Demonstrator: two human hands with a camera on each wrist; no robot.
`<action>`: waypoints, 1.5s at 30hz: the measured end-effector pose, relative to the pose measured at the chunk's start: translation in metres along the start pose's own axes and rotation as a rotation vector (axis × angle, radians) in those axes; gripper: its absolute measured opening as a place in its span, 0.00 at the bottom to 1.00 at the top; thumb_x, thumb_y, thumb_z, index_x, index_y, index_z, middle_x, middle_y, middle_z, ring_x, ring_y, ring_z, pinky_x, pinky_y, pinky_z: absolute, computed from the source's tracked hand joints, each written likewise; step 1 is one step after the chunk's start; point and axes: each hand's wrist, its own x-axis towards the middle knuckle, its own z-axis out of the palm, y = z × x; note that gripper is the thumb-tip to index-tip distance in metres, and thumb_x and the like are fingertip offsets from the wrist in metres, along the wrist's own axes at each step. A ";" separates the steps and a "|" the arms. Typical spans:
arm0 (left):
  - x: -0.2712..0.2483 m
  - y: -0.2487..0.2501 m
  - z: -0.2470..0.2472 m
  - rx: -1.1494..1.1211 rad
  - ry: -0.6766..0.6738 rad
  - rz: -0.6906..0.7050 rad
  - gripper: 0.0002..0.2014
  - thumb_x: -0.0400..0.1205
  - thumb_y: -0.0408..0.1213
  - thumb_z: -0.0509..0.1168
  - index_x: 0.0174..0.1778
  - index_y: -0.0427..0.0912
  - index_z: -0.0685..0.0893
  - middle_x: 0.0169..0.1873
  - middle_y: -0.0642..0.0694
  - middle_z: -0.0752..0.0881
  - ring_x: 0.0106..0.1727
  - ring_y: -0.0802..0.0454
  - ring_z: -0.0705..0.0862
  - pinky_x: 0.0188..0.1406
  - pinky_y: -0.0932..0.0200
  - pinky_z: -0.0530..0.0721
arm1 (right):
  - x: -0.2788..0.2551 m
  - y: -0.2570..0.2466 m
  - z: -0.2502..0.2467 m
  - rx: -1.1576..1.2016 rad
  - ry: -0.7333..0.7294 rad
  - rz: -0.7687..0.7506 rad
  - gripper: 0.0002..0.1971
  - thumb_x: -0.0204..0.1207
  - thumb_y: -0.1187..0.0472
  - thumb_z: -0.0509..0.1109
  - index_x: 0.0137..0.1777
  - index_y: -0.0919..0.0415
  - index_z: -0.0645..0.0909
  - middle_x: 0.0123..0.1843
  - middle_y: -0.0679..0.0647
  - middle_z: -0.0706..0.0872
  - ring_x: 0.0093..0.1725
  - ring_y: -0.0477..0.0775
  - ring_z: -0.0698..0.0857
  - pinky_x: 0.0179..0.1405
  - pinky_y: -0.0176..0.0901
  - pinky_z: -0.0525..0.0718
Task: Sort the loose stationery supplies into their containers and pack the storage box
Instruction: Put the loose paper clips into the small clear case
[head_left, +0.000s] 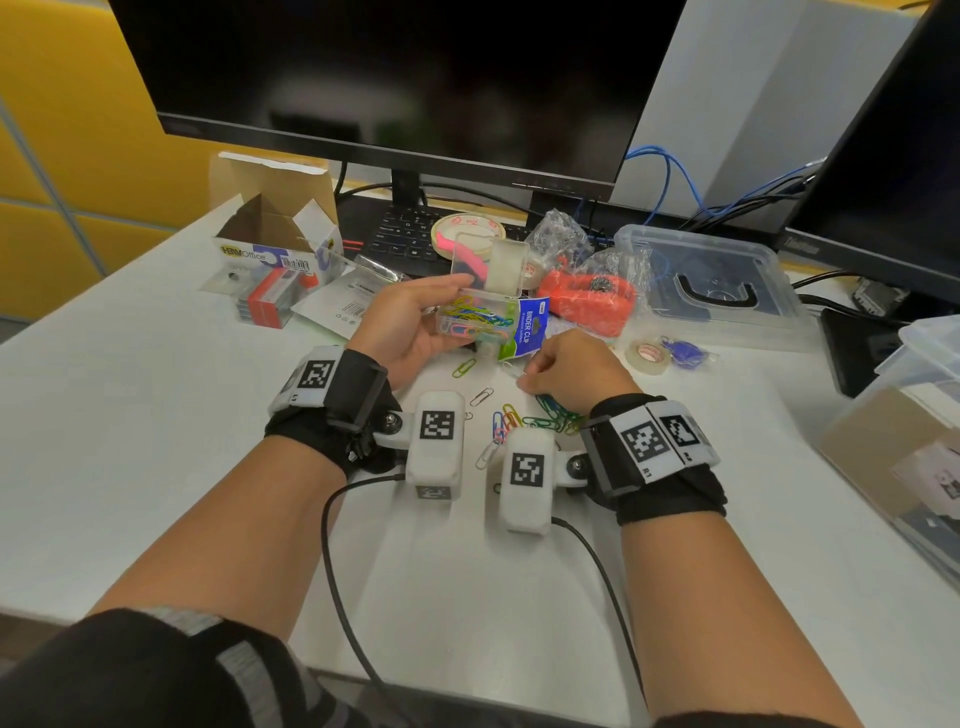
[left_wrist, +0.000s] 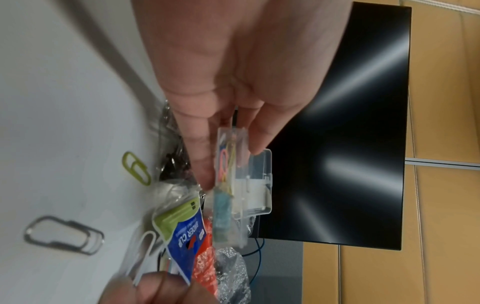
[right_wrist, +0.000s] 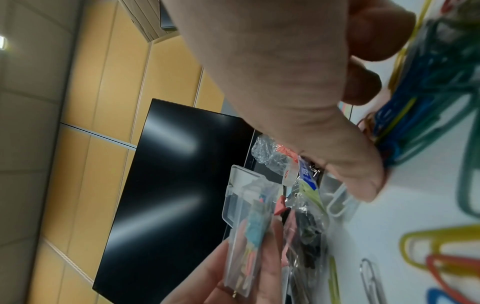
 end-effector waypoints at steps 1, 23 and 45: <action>0.000 0.000 0.000 0.005 0.001 -0.001 0.14 0.84 0.26 0.56 0.62 0.32 0.82 0.52 0.38 0.86 0.54 0.39 0.86 0.46 0.52 0.89 | -0.001 -0.001 0.000 -0.008 -0.009 -0.019 0.08 0.74 0.59 0.73 0.35 0.54 0.80 0.44 0.51 0.84 0.50 0.53 0.83 0.53 0.46 0.79; -0.001 0.007 -0.001 -0.038 0.055 0.077 0.08 0.83 0.29 0.60 0.53 0.33 0.84 0.42 0.42 0.88 0.43 0.45 0.87 0.36 0.54 0.90 | -0.005 -0.018 0.004 0.225 0.253 -0.266 0.05 0.74 0.60 0.71 0.37 0.54 0.82 0.26 0.44 0.73 0.28 0.45 0.72 0.33 0.41 0.70; 0.000 0.005 -0.001 -0.060 0.110 0.045 0.11 0.81 0.29 0.63 0.58 0.32 0.83 0.48 0.39 0.86 0.50 0.41 0.88 0.47 0.49 0.89 | -0.002 -0.015 0.007 0.000 -0.090 -0.219 0.08 0.70 0.57 0.77 0.42 0.62 0.87 0.31 0.44 0.82 0.39 0.47 0.82 0.47 0.43 0.82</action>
